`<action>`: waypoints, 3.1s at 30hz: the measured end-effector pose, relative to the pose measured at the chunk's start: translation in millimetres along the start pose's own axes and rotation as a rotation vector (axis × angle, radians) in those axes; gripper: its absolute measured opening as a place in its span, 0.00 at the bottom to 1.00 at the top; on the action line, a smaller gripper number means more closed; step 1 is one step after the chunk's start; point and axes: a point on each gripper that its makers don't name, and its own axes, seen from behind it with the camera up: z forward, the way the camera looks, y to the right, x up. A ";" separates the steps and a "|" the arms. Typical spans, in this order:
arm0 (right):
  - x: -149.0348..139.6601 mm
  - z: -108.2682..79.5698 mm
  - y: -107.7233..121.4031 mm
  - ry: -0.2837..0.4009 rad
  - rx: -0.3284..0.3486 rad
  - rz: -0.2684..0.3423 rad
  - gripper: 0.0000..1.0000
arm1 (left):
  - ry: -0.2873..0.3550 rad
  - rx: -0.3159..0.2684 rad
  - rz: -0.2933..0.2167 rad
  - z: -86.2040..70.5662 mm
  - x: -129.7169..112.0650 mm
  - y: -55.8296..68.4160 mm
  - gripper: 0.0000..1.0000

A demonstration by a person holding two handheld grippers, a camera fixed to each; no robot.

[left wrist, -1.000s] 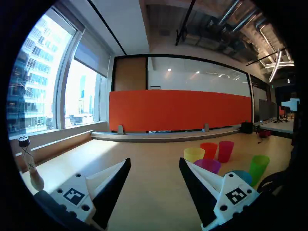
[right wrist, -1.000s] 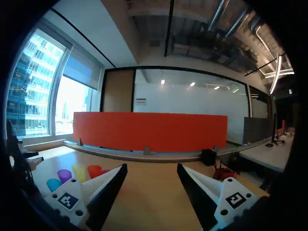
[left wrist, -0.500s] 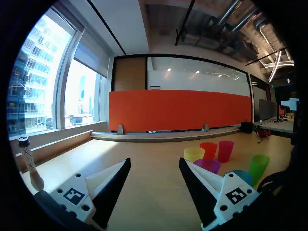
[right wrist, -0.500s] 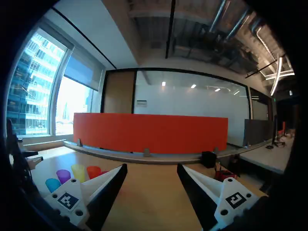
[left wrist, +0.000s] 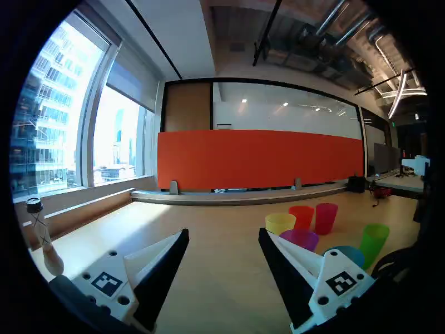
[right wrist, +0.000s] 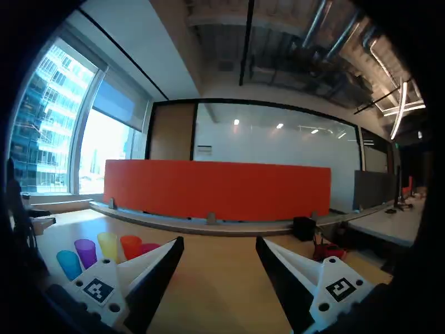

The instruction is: Pour water

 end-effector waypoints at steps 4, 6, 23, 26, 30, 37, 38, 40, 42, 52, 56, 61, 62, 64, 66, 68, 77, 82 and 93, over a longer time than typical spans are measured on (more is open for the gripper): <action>-13.3 3.9 1.0 -0.002 -0.009 0.026 1.00 | 0.000 0.000 0.000 0.1 -0.1 0.3 0.93; -19.1 5.4 1.2 -0.002 -0.008 0.036 1.00 | 0.000 0.000 0.000 0.1 0.0 0.6 0.93; -53.2 7.6 17.3 -0.030 -0.052 0.039 1.00 | 0.000 0.000 0.000 -0.2 -0.3 0.2 0.92; -58.1 7.7 16.9 -0.033 -0.051 0.039 1.00 | 0.000 0.000 0.000 -0.2 -0.1 -0.1 0.93; -64.2 8.0 18.2 -0.035 -0.051 0.043 1.00 | 0.000 0.000 0.000 0.1 -0.2 -0.2 0.93; -74.9 7.2 22.2 -0.052 -0.062 0.022 1.00 | 0.000 0.000 0.000 0.5 -0.2 0.0 0.93; -76.4 7.2 22.4 -0.054 -0.063 0.022 1.00 | 0.000 0.000 0.000 0.6 -0.2 -0.1 0.93; -77.7 7.5 22.9 -0.060 -0.063 0.027 1.00 | 0.000 0.000 0.000 0.6 -0.3 -0.1 0.93; -78.5 7.8 23.5 -0.064 -0.064 0.032 1.00 | 0.000 0.000 0.000 0.6 -0.3 0.0 0.92; -78.7 7.1 21.8 -0.065 -0.057 0.033 1.00 | 0.000 0.000 0.000 0.6 -0.1 -0.4 0.93; -78.6 6.3 21.3 -0.065 -0.053 0.034 1.00 | 0.000 0.000 0.000 0.1 -0.5 -1.0 0.93; -79.1 6.6 21.6 -0.066 -0.053 0.035 1.00 | 0.000 0.000 0.000 0.2 -0.5 -1.0 0.93; -79.3 6.8 21.7 -0.066 -0.053 0.035 1.00 | 0.000 0.000 0.000 0.2 -0.6 -0.9 0.93; -79.5 7.1 21.8 -0.067 -0.053 0.035 1.00 | 0.000 0.000 0.000 0.2 -0.5 -0.7 0.93; -79.7 7.3 21.9 -0.068 -0.053 0.035 1.00 | 0.000 0.000 0.000 0.1 -0.4 -0.6 0.93; -79.9 7.3 21.9 -0.068 -0.053 0.035 1.00 | 0.000 0.000 0.000 0.2 -0.3 -0.8 0.92; -79.5 7.6 22.0 -0.068 -0.054 0.035 1.00 | 0.000 0.000 0.000 0.6 -0.2 -0.5 0.93; -79.9 6.9 22.2 -0.068 -0.054 0.035 1.00 | 0.000 0.000 0.000 0.5 -0.2 -0.6 0.93; -79.4 6.7 21.9 -0.068 -0.054 0.035 1.00 | 0.000 0.000 0.000 0.3 -0.1 -0.2 0.93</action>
